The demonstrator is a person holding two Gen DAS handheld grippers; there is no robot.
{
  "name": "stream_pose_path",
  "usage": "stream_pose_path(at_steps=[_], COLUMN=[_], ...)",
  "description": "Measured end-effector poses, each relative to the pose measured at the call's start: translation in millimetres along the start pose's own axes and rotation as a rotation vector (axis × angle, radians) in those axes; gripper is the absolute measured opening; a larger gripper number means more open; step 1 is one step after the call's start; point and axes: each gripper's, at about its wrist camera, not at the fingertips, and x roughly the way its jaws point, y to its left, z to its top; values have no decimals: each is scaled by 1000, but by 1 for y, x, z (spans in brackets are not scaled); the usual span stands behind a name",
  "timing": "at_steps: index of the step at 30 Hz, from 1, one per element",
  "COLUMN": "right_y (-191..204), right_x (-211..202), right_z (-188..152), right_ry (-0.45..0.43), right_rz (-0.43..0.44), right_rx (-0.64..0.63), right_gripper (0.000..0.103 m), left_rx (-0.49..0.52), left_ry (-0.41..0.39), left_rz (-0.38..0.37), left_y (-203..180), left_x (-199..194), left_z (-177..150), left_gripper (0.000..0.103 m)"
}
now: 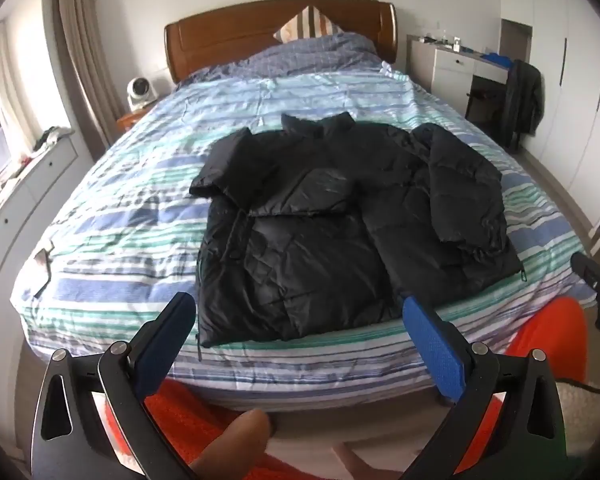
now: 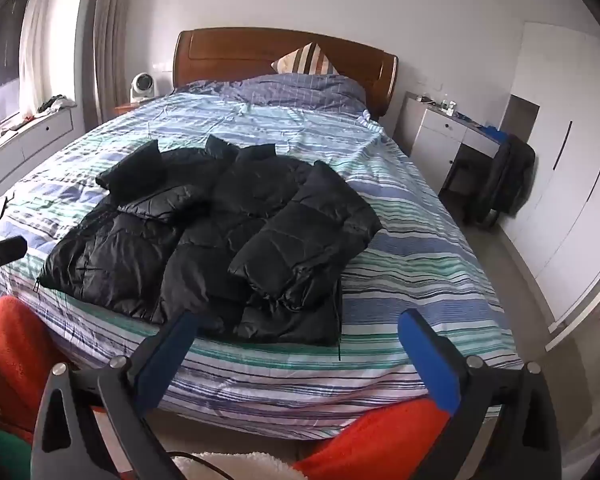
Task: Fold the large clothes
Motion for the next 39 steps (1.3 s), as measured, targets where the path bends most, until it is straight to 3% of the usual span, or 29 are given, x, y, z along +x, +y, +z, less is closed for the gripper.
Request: stream_pose_path(at_steps=[6,18,26,39], right_y=[-2,3,2,5], right_x=[-1,-2,9,20], right_z=[0,-2,-4,-4], right_ry=[-34,-52,21,35], right_rz=[-23,61,82,39], right_rx=[-5,-50,-14,-6], right_gripper=[103,103,103,103], left_rx=[-5,-19,-9,2], left_ry=[8,-17,-38,-76], left_rz=[24,0,17,5], left_y=[4,7,5,0], left_x=[7,6,4,6], left_z=[-1,0,5,11], left_gripper=[103,103,103,103])
